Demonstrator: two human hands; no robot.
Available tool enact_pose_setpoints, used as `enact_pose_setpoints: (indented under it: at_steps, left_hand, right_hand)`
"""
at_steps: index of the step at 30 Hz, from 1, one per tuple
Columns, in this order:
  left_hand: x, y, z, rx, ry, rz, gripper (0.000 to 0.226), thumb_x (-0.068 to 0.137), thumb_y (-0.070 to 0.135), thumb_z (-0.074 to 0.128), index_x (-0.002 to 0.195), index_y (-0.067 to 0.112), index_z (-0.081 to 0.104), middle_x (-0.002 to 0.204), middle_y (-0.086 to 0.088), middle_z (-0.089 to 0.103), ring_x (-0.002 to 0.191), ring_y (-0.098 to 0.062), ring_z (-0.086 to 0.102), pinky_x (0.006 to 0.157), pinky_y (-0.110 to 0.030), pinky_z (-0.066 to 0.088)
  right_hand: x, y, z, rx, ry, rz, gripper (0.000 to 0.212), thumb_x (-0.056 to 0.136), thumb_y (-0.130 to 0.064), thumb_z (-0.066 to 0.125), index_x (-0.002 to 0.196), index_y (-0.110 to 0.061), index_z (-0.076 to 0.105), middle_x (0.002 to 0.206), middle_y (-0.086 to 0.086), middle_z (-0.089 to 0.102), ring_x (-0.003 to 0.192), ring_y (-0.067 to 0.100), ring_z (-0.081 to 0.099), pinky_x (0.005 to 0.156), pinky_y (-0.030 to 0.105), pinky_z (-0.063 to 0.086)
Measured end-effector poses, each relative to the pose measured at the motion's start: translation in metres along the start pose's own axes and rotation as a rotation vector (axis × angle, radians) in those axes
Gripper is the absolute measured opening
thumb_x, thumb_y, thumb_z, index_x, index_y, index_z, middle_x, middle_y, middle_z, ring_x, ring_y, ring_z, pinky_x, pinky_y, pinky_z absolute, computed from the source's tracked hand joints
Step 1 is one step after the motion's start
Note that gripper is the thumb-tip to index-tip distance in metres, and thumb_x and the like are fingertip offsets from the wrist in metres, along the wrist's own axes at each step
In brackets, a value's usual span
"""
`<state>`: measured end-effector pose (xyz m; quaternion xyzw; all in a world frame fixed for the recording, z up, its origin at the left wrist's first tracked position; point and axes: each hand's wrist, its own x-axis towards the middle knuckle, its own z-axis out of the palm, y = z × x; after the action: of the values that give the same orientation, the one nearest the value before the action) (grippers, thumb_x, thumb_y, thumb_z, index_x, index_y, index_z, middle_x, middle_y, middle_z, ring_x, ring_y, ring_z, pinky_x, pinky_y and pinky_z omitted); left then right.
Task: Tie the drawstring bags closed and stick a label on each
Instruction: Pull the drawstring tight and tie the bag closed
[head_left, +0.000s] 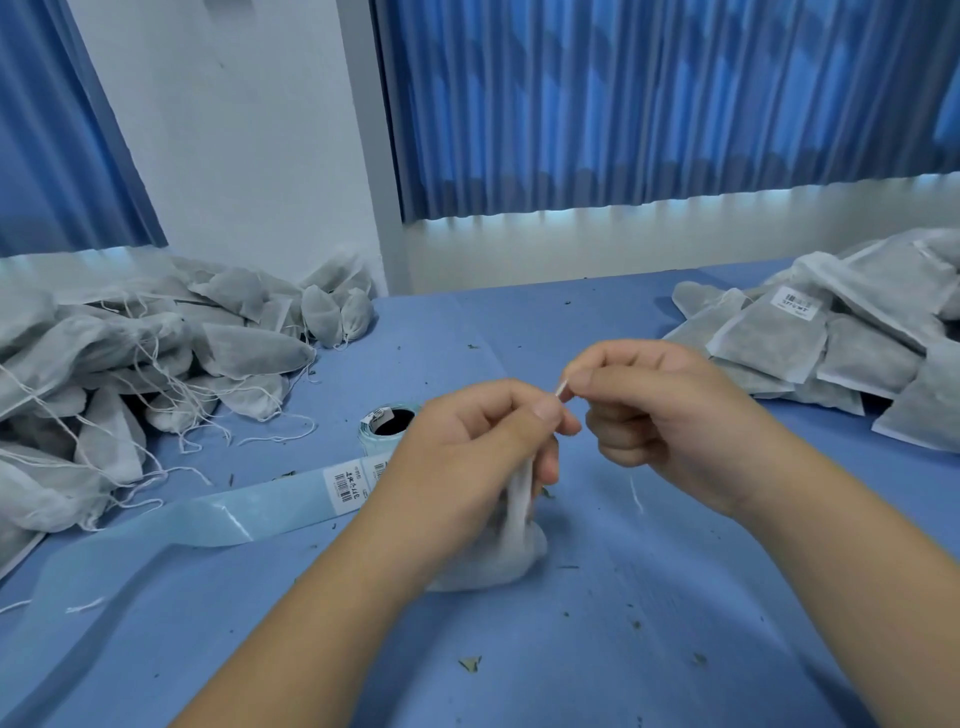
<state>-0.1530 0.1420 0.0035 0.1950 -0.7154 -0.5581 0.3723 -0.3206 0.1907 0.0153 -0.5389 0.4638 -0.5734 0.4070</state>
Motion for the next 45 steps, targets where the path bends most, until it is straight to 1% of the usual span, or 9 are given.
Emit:
enact_pose_setpoints:
  at_steps: [6,14,17,24,30,33,36,41,45]
  left_hand:
    - [0.002,0.006,-0.004,-0.213,0.115,-0.081,0.021,0.090,0.022,0.061,0.083,0.015,0.080,0.050,0.002,0.043,0.035,-0.011,0.032,0.038,-0.020,0.034]
    - [-0.001,0.005,-0.015,0.521,0.242,0.086,0.023,0.093,0.030,0.058,0.075,0.028,0.073,0.056,-0.013,0.049,0.046,-0.007,0.035,0.045,-0.016,0.031]
    - [-0.004,0.007,-0.019,0.565,0.117,0.031,0.027,0.090,0.034,0.055,0.069,0.029,0.072,0.060,-0.018,0.046,0.049,-0.010,0.034,0.045,-0.017,0.030]
    - [-0.009,0.019,-0.021,0.030,-0.236,-0.177,0.020,0.076,0.029,0.064,0.060,0.019,0.070,0.043,0.006,0.037,0.035,-0.010,0.032,0.040,-0.019,0.034]
    - [0.003,0.005,-0.026,-0.381,-0.168,-0.414,0.016,0.072,0.023,0.057,0.059,0.015,0.060,0.045,0.006,0.031,0.033,-0.009,0.028,0.038,-0.020,0.034]
    - [0.008,-0.001,-0.027,-0.462,-0.145,-0.486,0.015,0.070,0.023,0.056,0.058,0.015,0.058,0.045,0.006,0.030,0.033,-0.009,0.028,0.037,-0.019,0.033]
    - [0.011,-0.005,-0.028,-0.521,-0.145,-0.508,0.013,0.069,0.022,0.057,0.058,0.015,0.058,0.045,0.007,0.031,0.032,-0.009,0.029,0.037,-0.019,0.034]
    - [0.011,-0.007,-0.029,-0.530,-0.178,-0.486,0.015,0.072,0.023,0.056,0.060,0.015,0.058,0.046,0.006,0.033,0.035,-0.010,0.031,0.038,-0.021,0.035]
    - [0.009,-0.007,-0.028,-0.476,-0.220,-0.453,0.016,0.074,0.025,0.056,0.062,0.016,0.060,0.049,0.005,0.033,0.037,-0.009,0.031,0.040,-0.021,0.036]
  right_hand:
    - [-0.001,0.010,0.021,-0.260,0.077,0.000,0.018,0.091,-0.020,0.063,0.078,-0.019,0.075,0.048,-0.005,0.035,0.043,0.010,0.027,0.041,0.017,0.025]
    - [-0.013,0.000,0.024,-0.522,-0.040,-0.150,0.014,0.088,-0.025,0.066,0.076,-0.024,0.074,0.060,0.017,0.045,0.054,0.014,0.036,0.050,0.024,0.031]
    - [-0.014,-0.007,0.015,-0.415,0.013,-0.174,0.015,0.078,-0.031,0.064,0.071,-0.021,0.074,0.047,-0.005,0.045,0.045,0.006,0.033,0.046,0.014,0.029]
    - [-0.007,-0.001,0.021,-0.377,0.034,-0.085,0.021,0.081,-0.025,0.065,0.060,-0.024,0.070,0.044,-0.013,0.045,0.041,0.004,0.030,0.042,0.011,0.026]
    - [-0.005,0.015,0.025,-0.594,0.015,0.014,0.022,0.091,-0.029,0.063,0.071,-0.024,0.071,0.050,-0.011,0.044,0.047,0.008,0.037,0.044,0.019,0.033]
    - [-0.002,0.020,0.018,-0.853,0.093,-0.007,0.009,0.089,-0.030,0.062,0.090,-0.034,0.070,0.085,-0.016,0.061,0.075,0.000,0.057,0.068,0.017,0.044]
    - [0.000,0.021,0.014,-0.941,0.205,-0.068,0.022,0.087,-0.026,0.062,0.106,-0.036,0.065,0.108,-0.014,0.055,0.102,0.000,0.052,0.086,0.018,0.040]
    - [-0.003,0.007,0.024,-0.467,0.193,-0.111,0.010,0.082,-0.023,0.063,0.074,-0.023,0.069,0.071,-0.006,0.066,0.065,0.002,0.059,0.061,0.017,0.046]
    - [-0.006,0.006,0.030,-0.424,0.080,-0.062,0.014,0.083,-0.020,0.063,0.071,-0.018,0.069,0.067,-0.004,0.065,0.064,0.004,0.060,0.059,0.020,0.047]
